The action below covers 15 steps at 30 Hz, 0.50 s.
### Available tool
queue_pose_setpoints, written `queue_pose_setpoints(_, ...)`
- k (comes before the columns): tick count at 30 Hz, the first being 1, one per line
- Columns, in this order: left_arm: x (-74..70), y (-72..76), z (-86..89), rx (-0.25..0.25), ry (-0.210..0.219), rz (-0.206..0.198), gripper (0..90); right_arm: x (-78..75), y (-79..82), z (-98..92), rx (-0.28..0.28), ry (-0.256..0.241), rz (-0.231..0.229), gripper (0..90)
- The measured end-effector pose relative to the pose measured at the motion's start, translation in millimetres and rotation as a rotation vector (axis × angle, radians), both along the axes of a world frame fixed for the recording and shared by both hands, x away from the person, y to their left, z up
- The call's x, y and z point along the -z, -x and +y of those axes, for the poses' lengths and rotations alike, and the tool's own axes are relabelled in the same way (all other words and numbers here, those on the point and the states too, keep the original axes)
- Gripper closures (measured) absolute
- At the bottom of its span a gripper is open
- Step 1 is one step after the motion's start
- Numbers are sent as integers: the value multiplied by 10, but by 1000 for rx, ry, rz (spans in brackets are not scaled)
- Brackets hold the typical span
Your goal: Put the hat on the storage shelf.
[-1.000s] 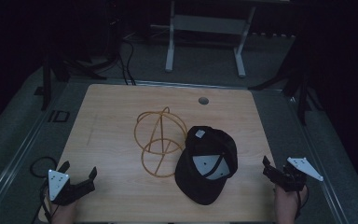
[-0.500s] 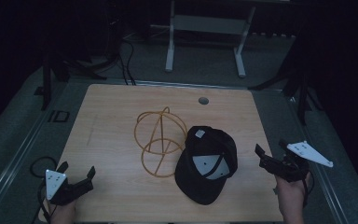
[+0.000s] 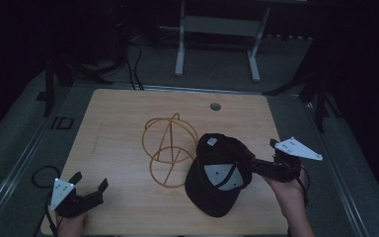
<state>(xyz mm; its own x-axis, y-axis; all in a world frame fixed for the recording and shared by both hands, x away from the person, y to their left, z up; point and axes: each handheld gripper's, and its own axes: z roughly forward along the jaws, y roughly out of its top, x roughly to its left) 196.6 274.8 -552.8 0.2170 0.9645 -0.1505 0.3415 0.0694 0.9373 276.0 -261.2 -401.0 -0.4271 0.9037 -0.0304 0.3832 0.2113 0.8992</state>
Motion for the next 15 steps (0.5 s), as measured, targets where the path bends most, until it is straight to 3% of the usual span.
queue_pose_setpoints(4,-5,-10,-39,16,7,34,40,81,-102,96,-9,18,49,139)
queue_pose_setpoints(7,-27,6,-95,34,-19,30,40,161,-163,151,-16,35,87,161)
queue_pose_setpoints(9,-47,23,-137,43,-32,19,41,189,-173,165,-11,33,89,184)
queue_pose_setpoints(15,-60,41,-193,61,-53,10,49,409,-236,235,-34,34,179,205)
